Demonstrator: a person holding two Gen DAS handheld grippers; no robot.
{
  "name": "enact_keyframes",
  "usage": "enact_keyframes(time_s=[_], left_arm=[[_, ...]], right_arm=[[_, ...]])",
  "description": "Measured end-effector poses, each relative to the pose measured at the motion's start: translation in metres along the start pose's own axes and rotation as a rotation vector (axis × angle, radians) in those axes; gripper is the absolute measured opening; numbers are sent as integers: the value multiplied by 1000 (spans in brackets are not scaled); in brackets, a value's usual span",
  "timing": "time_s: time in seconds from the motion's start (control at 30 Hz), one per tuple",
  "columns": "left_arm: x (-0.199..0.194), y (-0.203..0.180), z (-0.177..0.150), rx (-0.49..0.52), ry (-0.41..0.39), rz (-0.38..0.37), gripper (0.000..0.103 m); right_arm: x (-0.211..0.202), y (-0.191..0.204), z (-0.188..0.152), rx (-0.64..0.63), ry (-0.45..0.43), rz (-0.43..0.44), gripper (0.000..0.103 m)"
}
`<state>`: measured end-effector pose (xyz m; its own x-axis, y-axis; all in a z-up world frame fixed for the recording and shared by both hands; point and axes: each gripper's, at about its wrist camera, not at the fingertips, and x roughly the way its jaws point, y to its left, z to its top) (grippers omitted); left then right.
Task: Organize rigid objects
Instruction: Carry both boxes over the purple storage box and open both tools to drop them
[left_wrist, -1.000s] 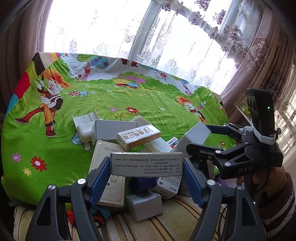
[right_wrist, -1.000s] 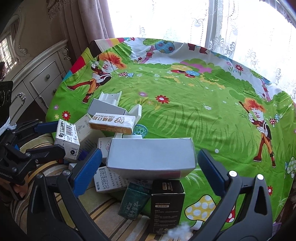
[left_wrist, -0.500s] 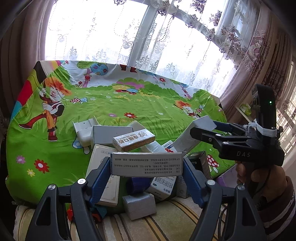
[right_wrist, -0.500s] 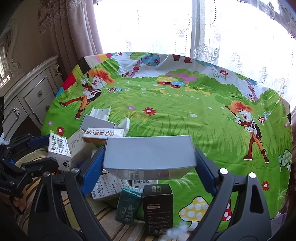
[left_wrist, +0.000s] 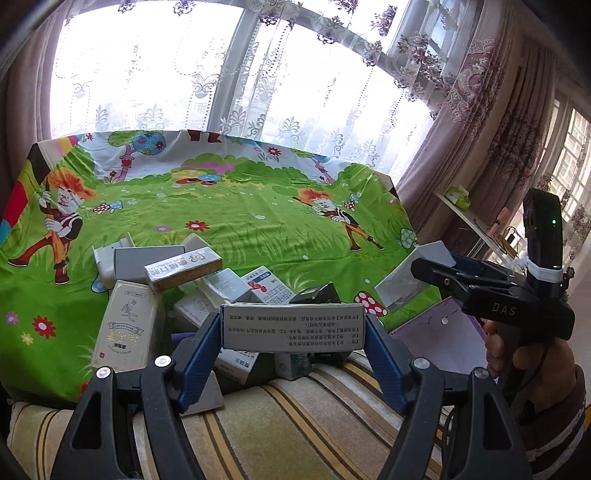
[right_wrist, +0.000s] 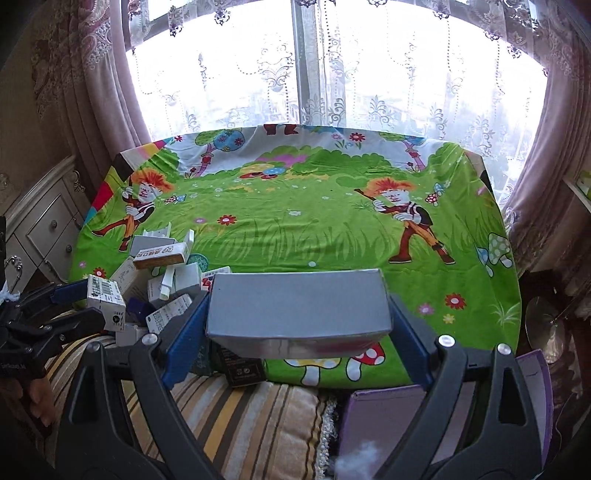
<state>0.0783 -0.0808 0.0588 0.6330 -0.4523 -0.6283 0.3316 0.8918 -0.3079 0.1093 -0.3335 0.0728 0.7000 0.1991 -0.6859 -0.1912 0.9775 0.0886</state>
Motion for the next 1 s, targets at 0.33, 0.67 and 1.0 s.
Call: enact_keyframes(time_s=[0.33, 0.67, 1.0], left_arm=[[15, -71, -16, 114, 74, -90, 76], [29, -137, -34, 229, 152, -153, 76], [39, -192, -49, 327, 208, -235, 83]], right_arm=[[-36, -60, -53, 107, 57, -123, 92], [-59, -98, -96, 196, 121, -207, 92], [-79, -130, -117, 282, 110, -247, 94]])
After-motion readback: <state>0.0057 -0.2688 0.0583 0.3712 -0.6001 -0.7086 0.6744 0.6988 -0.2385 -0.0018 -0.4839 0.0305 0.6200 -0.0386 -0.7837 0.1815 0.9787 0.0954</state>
